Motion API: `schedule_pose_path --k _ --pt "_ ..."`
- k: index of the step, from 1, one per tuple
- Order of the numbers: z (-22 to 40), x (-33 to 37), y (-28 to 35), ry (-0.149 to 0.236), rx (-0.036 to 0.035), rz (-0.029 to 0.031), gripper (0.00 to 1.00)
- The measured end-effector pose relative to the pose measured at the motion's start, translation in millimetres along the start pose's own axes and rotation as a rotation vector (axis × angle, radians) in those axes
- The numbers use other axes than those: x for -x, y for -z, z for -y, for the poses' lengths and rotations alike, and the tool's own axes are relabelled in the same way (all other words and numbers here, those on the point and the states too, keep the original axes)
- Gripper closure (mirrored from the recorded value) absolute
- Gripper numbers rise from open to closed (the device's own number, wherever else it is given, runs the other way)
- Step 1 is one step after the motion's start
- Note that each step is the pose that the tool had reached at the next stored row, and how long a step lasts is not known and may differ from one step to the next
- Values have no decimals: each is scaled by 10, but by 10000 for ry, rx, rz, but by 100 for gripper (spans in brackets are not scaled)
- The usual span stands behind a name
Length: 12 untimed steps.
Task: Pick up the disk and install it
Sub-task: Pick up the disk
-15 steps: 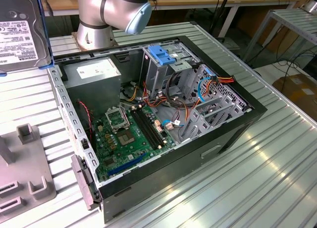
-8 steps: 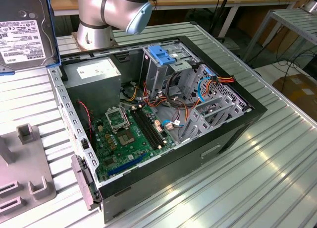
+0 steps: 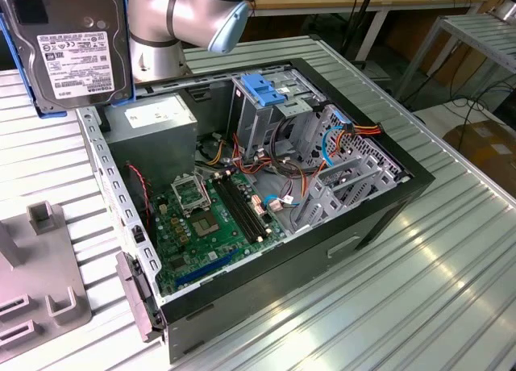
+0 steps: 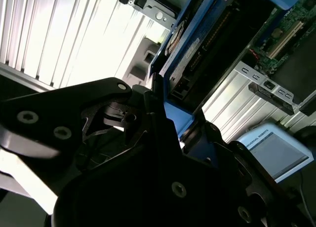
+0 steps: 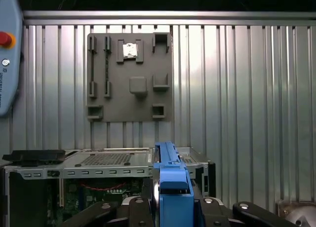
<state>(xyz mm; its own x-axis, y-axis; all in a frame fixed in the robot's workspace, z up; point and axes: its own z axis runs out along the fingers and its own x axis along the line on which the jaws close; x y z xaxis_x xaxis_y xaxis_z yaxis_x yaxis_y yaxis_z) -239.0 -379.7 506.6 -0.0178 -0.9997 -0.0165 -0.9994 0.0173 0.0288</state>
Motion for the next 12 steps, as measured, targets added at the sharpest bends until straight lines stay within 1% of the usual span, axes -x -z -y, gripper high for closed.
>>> schedule_pose_path --k 8,12 --pt "65 -23 3 -4 1 0 63" --pt "115 -41 4 -11 0 1 63"
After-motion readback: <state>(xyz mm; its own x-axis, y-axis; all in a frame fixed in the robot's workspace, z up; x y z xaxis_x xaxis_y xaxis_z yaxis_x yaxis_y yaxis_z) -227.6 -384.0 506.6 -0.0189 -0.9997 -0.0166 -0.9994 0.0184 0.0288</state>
